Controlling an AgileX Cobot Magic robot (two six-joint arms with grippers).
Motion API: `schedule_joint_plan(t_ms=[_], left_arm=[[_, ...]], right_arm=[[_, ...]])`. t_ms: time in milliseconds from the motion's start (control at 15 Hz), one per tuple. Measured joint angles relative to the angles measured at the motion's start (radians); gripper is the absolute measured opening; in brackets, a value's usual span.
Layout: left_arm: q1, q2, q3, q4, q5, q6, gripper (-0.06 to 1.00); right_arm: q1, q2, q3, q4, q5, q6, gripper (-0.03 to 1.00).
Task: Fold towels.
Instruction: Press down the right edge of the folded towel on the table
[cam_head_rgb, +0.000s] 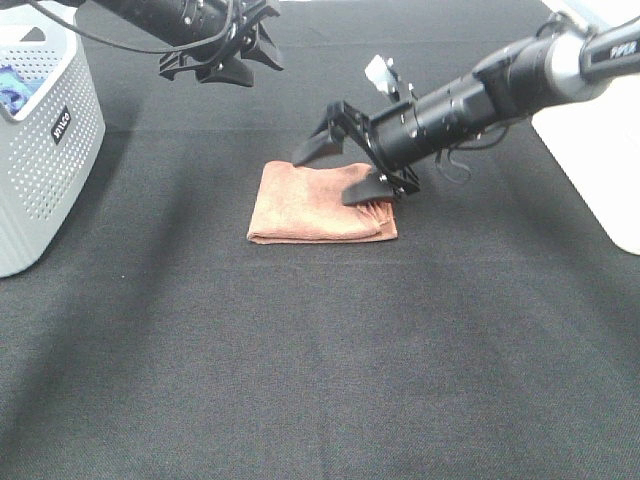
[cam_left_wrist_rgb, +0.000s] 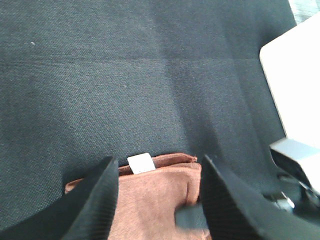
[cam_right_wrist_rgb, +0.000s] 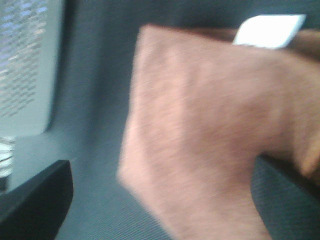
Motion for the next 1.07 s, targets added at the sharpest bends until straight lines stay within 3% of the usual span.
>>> schedule_joint_plan(t_ms=[267,800,933,1067], left_arm=[[0.000,0.000,0.000,0.003,0.019,-0.001,0.49],[0.000,0.000,0.000,0.019,0.033,-0.002,0.49],[0.000,-0.012,0.000,0.068,0.100,0.007,0.49],[0.000,-0.060,0.000,0.168,0.198,0.045,0.49]], right_arm=[[-0.023,0.002,0.000,-0.085,-0.043,0.074,0.90],[-0.150,-0.004,0.000,-0.153,-0.002,0.116,0.90],[-0.151,-0.061,0.000,-0.226,0.045,0.118,0.90],[-0.151,-0.135,0.000,-0.279,0.100,0.132,0.90]])
